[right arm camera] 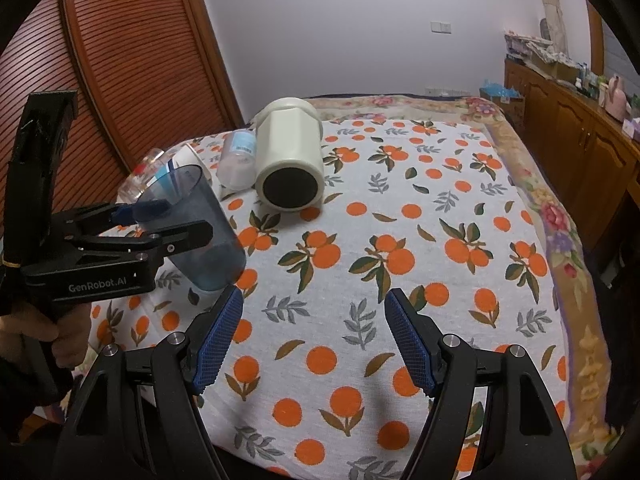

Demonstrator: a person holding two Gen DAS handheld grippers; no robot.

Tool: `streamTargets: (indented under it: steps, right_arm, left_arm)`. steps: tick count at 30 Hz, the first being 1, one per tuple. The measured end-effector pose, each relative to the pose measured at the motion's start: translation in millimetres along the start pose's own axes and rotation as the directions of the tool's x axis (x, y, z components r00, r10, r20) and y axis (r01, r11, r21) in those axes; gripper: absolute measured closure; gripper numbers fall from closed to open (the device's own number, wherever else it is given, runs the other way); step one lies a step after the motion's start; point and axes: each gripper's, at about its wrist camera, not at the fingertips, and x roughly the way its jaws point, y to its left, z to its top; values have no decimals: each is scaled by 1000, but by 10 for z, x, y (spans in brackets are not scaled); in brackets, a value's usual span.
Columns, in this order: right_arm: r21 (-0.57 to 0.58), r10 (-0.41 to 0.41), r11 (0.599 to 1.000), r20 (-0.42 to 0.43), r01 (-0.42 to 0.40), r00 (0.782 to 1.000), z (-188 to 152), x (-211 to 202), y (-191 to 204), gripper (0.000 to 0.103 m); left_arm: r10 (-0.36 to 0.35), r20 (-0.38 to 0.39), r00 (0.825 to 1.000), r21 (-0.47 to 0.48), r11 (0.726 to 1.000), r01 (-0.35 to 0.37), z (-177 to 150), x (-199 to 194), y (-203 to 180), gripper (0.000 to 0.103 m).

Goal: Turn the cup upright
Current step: 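Rotate the left gripper to turn the blue-grey cup upright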

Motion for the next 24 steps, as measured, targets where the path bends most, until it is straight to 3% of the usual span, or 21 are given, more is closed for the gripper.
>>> streamTargets:
  steps: [17, 21, 24]
  right_arm:
    - [-3, 11, 1000, 6, -11, 1000, 18, 5, 41, 28]
    - [-2, 12, 1000, 6, -12, 1000, 16, 2, 42, 28]
    - [2, 15, 1000, 8, -15, 1000, 12, -6, 45, 28]
  left_arm:
    - [-7, 54, 998, -2, 1000, 7, -18, -125, 6, 25]
    - [-15, 95, 995, -4, 1000, 15, -48, -221, 9, 14]
    - [-10, 120, 993, -4, 1000, 11, -98, -292, 19, 13]
